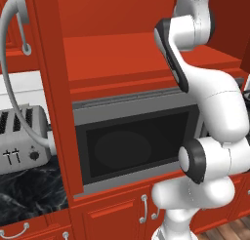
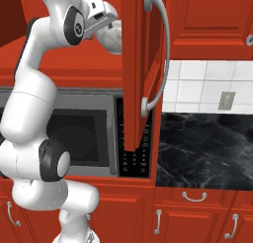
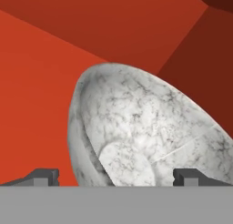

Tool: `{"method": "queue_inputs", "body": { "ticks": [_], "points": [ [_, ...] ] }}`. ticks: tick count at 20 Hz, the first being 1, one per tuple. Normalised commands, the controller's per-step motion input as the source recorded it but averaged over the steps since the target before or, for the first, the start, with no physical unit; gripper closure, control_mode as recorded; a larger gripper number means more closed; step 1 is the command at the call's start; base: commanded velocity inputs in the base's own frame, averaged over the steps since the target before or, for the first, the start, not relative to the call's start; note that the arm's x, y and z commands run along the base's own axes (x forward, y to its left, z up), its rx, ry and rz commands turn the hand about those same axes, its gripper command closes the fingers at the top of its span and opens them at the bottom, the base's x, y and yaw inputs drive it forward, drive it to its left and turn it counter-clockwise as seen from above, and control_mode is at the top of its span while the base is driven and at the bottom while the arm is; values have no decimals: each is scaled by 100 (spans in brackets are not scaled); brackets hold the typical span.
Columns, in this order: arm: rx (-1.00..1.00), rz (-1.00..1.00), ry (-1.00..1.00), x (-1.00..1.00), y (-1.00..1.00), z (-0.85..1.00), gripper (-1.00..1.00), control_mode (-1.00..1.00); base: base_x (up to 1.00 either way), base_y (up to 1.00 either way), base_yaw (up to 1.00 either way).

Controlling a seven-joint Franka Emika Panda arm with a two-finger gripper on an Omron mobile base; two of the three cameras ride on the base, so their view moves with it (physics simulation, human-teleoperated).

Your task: Move the bowls from the cabinet to the plates on the dining table.

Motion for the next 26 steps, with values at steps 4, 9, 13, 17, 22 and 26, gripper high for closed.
{"method": "queue_inputs", "body": {
  "ticks": [4,9,13,17,22,26],
  "points": [
    [0,0,0,0,0,0,100,-100,0,0,0],
    [0,0,0,0,0,0,100,-100,0,0,0],
    [0,0,0,0,3,0,100,-100,0,0,0],
    [0,0,-3,-4,2,3,100,-100,0,0,0],
    [0,0,-3,-39,0,1,100,-100,0,0,0],
    [0,0,-3,-71,0,0,100,-100,0,0,0]
  ]
}}
